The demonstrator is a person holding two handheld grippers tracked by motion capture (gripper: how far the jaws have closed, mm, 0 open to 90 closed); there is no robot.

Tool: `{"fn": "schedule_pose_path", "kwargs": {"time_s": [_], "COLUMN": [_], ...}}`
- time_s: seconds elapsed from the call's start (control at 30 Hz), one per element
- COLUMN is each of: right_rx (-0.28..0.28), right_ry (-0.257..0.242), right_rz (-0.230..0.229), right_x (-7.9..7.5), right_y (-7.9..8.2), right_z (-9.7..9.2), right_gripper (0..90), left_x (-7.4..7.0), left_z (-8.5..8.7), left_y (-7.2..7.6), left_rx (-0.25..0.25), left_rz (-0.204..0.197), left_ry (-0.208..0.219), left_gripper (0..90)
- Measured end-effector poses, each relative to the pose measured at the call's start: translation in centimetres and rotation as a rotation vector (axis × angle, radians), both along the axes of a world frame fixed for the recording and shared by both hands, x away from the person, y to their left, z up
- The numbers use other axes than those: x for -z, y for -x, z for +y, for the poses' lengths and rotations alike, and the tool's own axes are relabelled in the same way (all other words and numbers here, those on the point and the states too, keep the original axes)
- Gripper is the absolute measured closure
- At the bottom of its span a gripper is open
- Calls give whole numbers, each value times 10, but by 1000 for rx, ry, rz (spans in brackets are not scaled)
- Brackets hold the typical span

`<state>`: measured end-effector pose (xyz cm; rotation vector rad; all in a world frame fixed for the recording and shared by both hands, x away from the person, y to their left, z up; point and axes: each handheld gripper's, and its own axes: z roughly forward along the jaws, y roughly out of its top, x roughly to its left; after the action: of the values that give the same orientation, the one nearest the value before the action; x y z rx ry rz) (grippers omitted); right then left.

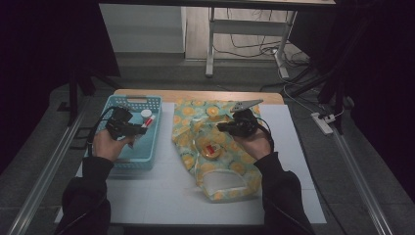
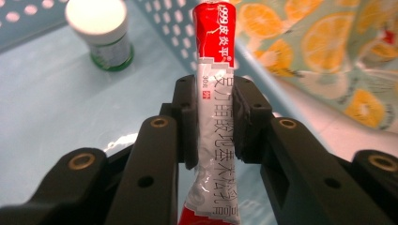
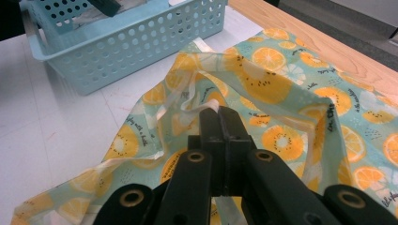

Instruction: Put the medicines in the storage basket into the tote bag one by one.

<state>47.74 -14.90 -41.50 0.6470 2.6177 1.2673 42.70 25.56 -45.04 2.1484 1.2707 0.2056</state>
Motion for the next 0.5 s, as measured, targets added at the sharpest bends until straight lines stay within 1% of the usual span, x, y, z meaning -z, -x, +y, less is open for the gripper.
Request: {"fn": "schedule_pose_path", "kwargs": {"time_s": [0.03, 0.13, 0.2, 0.3, 0.37, 0.47, 0.5], "right_rx": [0, 0, 1, -1, 1, 1, 1], "right_ry": [0, -1, -3, -6, -5, -6, -6], "right_rz": [0, 0, 1, 0, -1, -2, -2], "right_x": [0, 0, -1, -1, -1, -1, -1], "right_y": [0, 0, 0, 0, 0, 0, 0], "right_z": [0, 0, 0, 0, 0, -1, -1], "right_gripper": [900, 900, 900, 900, 900, 900, 900], "left_x": [-2, -8, -11, -17, -19, -23, -23], "left_z": [-2, -7, -12, -19, -24, -32, -34], "left_y": [2, 6, 9, 14, 17, 21, 22], "left_rx": [10, 33, 47, 71, 90, 117, 127], "left_rz": [-3, -14, -21, -36, -41, -49, -52], "left_ry": [-2, 19, 15, 22, 38, 39, 49], "left_gripper": [730, 730, 730, 730, 729, 730, 729]}}
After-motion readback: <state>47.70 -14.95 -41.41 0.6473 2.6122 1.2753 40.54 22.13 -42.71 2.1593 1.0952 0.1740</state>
